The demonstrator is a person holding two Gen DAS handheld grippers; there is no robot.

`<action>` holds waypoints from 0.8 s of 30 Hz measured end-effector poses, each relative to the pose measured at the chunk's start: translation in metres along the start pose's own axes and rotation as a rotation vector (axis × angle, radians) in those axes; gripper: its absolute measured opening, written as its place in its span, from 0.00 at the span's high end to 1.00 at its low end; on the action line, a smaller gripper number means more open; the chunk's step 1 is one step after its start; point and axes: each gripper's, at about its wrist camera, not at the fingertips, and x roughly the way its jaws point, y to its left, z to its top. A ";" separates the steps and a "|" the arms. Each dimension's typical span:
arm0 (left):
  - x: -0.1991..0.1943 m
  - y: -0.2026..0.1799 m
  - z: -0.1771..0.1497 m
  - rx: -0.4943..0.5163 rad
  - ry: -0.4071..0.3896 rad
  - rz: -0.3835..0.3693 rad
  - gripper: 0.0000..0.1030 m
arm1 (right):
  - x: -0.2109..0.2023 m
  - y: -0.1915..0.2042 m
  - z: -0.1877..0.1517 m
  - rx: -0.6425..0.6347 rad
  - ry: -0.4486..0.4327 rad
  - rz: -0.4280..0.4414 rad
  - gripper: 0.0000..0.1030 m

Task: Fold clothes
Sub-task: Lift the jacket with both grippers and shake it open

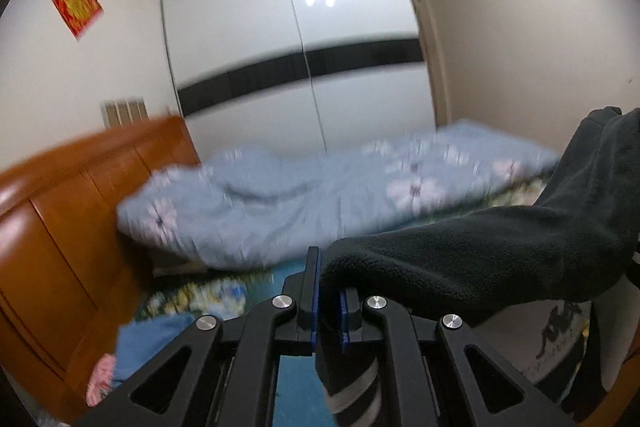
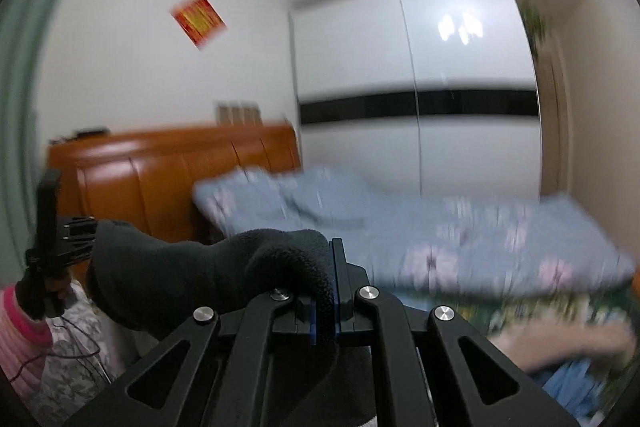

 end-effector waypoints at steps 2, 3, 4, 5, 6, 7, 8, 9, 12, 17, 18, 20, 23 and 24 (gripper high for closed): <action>0.060 0.004 -0.016 -0.024 0.092 -0.012 0.92 | 0.055 -0.022 -0.021 0.067 0.102 -0.027 0.95; 0.094 0.009 -0.027 -0.049 0.145 -0.022 0.92 | 0.083 -0.034 -0.034 0.106 0.155 -0.043 0.94; 0.126 0.014 -0.039 -0.075 0.194 -0.033 0.92 | 0.109 -0.045 -0.048 0.140 0.208 -0.060 0.94; 0.156 0.020 -0.052 -0.104 0.244 -0.044 0.92 | 0.139 -0.056 -0.064 0.175 0.268 -0.081 0.95; 0.187 0.024 -0.068 -0.134 0.298 -0.056 0.92 | 0.160 -0.064 -0.075 0.199 0.309 -0.096 0.94; 0.206 0.022 -0.081 -0.149 0.336 -0.064 0.92 | 0.173 -0.071 -0.082 0.212 0.332 -0.107 0.94; 0.224 0.019 -0.094 -0.160 0.375 -0.073 0.92 | 0.186 -0.077 -0.088 0.225 0.355 -0.118 0.94; 0.241 0.016 -0.106 -0.168 0.410 -0.080 0.93 | 0.199 -0.083 -0.095 0.238 0.378 -0.129 0.94; 0.283 0.014 -0.123 -0.174 0.470 -0.084 0.93 | 0.239 -0.102 -0.114 0.278 0.447 -0.161 0.94; 0.345 0.026 -0.125 -0.207 0.512 -0.100 0.93 | 0.304 -0.133 -0.147 0.344 0.562 -0.215 0.94; 0.357 0.029 -0.126 -0.220 0.525 -0.107 0.93 | 0.317 -0.139 -0.153 0.357 0.585 -0.226 0.94; 0.381 0.036 -0.131 -0.244 0.559 -0.118 0.93 | 0.342 -0.150 -0.167 0.384 0.631 -0.248 0.94; 0.413 0.041 -0.154 -0.294 0.635 -0.136 0.92 | 0.366 -0.160 -0.187 0.423 0.694 -0.279 0.94; 0.418 0.041 -0.160 -0.301 0.647 -0.140 0.92 | 0.370 -0.162 -0.193 0.429 0.706 -0.282 0.94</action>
